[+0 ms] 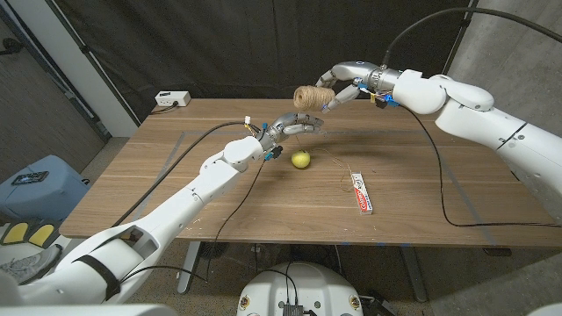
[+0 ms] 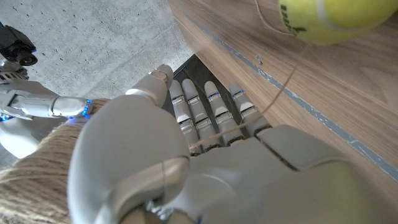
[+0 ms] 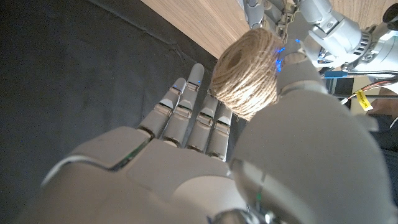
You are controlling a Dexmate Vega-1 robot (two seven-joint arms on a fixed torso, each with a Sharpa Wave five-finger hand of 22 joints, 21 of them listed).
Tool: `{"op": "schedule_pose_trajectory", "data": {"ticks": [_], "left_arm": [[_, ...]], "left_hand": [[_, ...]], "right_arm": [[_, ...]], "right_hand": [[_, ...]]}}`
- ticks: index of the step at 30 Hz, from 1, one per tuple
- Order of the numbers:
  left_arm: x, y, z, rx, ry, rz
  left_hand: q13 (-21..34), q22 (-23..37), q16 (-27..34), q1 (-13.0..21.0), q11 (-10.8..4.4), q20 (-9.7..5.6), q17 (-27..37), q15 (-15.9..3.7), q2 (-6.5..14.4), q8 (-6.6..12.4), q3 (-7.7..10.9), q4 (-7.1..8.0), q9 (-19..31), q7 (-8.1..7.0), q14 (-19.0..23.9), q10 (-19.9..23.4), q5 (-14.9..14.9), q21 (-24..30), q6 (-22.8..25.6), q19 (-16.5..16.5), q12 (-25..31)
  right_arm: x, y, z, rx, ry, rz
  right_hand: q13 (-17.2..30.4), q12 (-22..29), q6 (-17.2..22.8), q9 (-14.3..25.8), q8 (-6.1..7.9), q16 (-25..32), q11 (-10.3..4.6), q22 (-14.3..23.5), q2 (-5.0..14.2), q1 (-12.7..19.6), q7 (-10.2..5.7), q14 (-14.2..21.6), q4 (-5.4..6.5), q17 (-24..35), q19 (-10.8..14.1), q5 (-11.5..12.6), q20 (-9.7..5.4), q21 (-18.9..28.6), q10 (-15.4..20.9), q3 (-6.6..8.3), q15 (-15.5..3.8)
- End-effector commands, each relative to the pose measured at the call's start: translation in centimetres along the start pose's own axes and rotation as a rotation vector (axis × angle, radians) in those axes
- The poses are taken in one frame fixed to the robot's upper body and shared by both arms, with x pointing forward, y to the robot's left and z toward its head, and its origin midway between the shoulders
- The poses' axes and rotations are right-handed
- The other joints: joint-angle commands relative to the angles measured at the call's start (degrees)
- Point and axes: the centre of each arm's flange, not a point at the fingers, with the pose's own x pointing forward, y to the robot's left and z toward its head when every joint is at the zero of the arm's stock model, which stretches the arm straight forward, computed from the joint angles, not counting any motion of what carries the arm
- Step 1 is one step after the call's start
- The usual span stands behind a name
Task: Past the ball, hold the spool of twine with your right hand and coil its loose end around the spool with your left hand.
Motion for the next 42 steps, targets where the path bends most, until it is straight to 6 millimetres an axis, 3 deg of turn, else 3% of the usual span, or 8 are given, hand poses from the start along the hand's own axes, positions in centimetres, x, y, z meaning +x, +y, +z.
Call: {"op": "schedule_pose_trajectory", "data": {"ticks": [1, 3, 5, 17, 42], "left_arm": [[-0.3, -0.4, 0.1, -0.008, 0.001, 0.03], [-0.4, -0.4, 0.1, -0.01, 0.0, 0.037], [-0.4, -0.4, 0.1, -0.008, 0.0, 0.038], [-0.5, -0.9, 0.3, -0.011, -0.003, 0.061], [0.4, -2.5, 1.1, -0.001, -0.001, 0.001]], "left_hand": [[-0.3, 0.1, 0.8, 0.4, -1.05, -0.46, 0.2, -0.6, 0.2, 0.75, -0.15, 0.03, 0.0, -0.14, 2.4, 4.0, 0.6, 0.7, 2.6, 1.3, 0.6], [-0.4, 0.1, 0.9, 0.3, 0.25, -0.48, 0.2, -0.73, 0.2, 0.77, -0.2, 0.06, 0.0, -0.09, 2.8, 4.0, 0.7, 0.7, 2.8, 1.4, 0.3], [-0.4, 0.1, 1.0, 0.3, 0.32, -0.48, 0.2, -0.87, 0.2, 0.98, -0.23, 0.06, 0.0, -0.05, 3.2, 4.4, 0.8, 0.9, 3.5, 1.7, 0.4], [-0.1, 0.1, 3.6, 0.0, -0.46, -1.03, 1.2, -2.26, 0.0, 2.34, -1.95, 0.15, -0.1, 0.4, 7.6, 9.7, 0.6, 1.6, 8.1, 3.4, 1.3], [0.5, 0.1, 4.1, 0.4, -0.41, -1.01, 1.7, -2.18, 0.2, 2.11, -2.84, 0.03, -0.1, 0.71, 7.6, 10.3, 0.3, 1.8, 8.3, 3.4, 1.0]], "right_arm": [[0.5, -0.1, -0.1, -0.006, 0.004, 0.002], [0.5, 0.0, -0.1, -0.006, 0.005, 0.003], [0.5, 0.0, -0.1, -0.006, 0.006, 0.003], [0.6, 0.2, -0.5, -0.004, 0.019, 0.012], [1.6, 0.1, -0.3, -0.015, 0.036, 0.038]], "right_hand": [[0.1, 0.3, 10.6, 0.2, 0.66, 0.0, -5.24, 0.1, 5.31, 3.7, -5.91, 0.7, 0.15, 0.2, 0.6, -0.2, -0.77, 0.2, 6.0, -0.15, -9.25], [0.1, 0.3, 10.7, 0.2, 0.69, -0.1, -5.27, 0.1, 5.36, 3.7, -6.04, 0.6, 0.13, 0.1, 0.6, -0.2, -0.77, 0.2, 6.1, -0.14, -9.25], [0.1, 0.3, 10.8, 0.3, 0.7, -0.1, -5.27, 0.1, 5.39, 3.8, -6.0, 0.7, 0.11, 0.1, 0.6, -0.2, -0.78, 0.2, 6.1, -0.16, -9.3], [0.1, 0.4, 11.0, 0.3, 0.74, -0.1, -5.36, 0.1, 5.58, 3.9, -5.88, 1.0, 0.15, 0.3, 0.7, -0.4, -0.84, 0.2, 6.5, -0.38, -9.29], [0.2, 0.2, 11.1, 0.4, 0.66, -0.5, -5.14, 0.1, 5.85, 4.1, -5.65, 1.0, 0.22, 0.4, 0.5, -0.6, -0.82, 0.0, 6.5, -0.82, -9.21]]}}
